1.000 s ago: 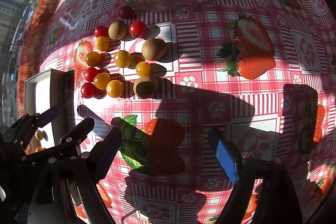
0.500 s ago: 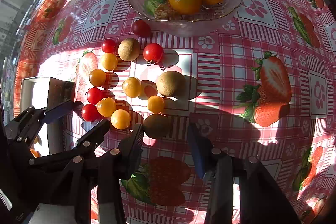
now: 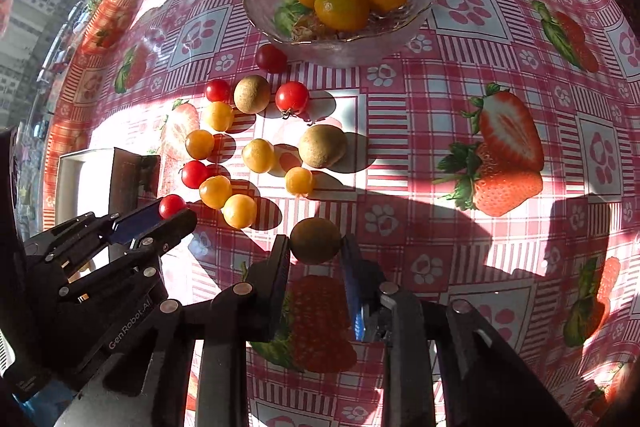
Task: Organize fruits
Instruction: 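Grasp a brown fruit with the right tool while the left tool grasps a red cherry tomato, then carry both fruits into the white tray and open both tools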
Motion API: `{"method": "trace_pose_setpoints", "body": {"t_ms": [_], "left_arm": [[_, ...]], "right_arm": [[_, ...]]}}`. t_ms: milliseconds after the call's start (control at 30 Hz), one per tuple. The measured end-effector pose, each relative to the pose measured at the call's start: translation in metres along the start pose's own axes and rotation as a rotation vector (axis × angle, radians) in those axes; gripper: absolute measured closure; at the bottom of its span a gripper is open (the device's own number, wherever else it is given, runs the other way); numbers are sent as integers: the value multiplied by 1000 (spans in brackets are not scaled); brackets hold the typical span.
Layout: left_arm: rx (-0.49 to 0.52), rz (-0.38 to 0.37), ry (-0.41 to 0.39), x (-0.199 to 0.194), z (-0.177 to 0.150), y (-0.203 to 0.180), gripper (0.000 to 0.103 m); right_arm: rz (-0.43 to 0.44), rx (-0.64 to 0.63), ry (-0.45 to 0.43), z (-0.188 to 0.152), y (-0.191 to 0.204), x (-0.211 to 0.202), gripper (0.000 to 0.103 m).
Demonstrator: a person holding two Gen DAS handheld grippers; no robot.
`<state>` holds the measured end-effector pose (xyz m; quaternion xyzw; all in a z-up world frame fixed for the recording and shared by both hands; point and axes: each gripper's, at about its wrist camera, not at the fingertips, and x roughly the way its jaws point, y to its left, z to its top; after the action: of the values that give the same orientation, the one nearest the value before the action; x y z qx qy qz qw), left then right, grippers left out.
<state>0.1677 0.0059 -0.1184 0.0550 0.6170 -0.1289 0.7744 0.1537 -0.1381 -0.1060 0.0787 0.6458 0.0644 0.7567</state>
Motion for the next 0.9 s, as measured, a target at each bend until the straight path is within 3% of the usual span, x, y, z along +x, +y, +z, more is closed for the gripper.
{"method": "trace_pose_setpoints", "body": {"t_ms": [433, 900], "left_arm": [[-31, -39, -56, -61, -38, 22, 79], [-147, 14, -38, -87, -97, 94, 79]], "right_arm": [[31, 2, 9, -37, 13, -27, 74], [59, -104, 31, -57, 92, -32, 74]]}}
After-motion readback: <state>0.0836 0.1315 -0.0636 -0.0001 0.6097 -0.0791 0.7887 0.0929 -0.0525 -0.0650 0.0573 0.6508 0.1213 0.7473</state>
